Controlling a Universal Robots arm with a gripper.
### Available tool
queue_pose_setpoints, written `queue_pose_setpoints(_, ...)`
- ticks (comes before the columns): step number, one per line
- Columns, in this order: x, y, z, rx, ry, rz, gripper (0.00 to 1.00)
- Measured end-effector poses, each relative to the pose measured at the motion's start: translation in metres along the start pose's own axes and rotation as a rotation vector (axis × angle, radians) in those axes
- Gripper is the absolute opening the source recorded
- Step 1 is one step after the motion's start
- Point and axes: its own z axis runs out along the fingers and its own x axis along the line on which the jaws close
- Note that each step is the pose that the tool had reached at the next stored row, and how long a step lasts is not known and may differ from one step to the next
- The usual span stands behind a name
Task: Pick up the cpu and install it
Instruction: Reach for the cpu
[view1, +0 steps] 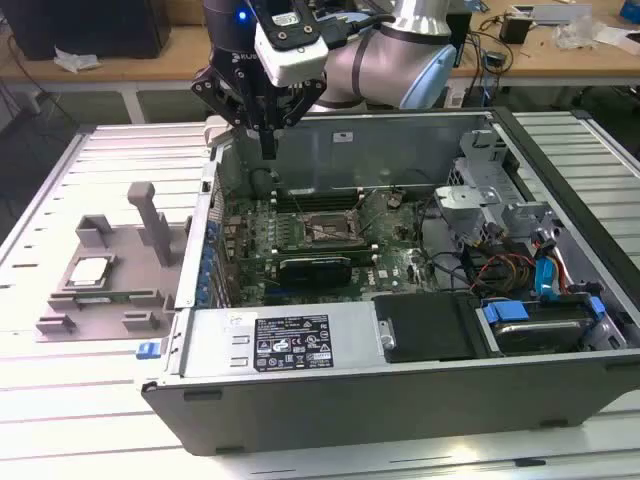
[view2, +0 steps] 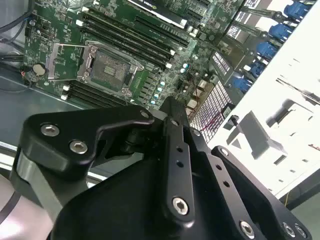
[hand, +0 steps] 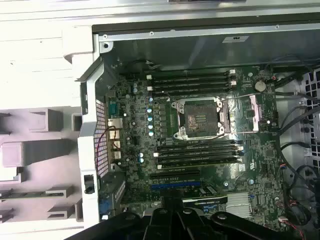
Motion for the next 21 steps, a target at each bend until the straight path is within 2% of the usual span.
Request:
queue_pose_setpoints(13, 0.0014, 0.0004, 0.0000, -0.0021, 0.0001, 0.000, 0.10)
queue_pose_setpoints(21, 0.0110, 0.0025, -0.0001, -0.0022, 0.0001, 0.000, 0.10)
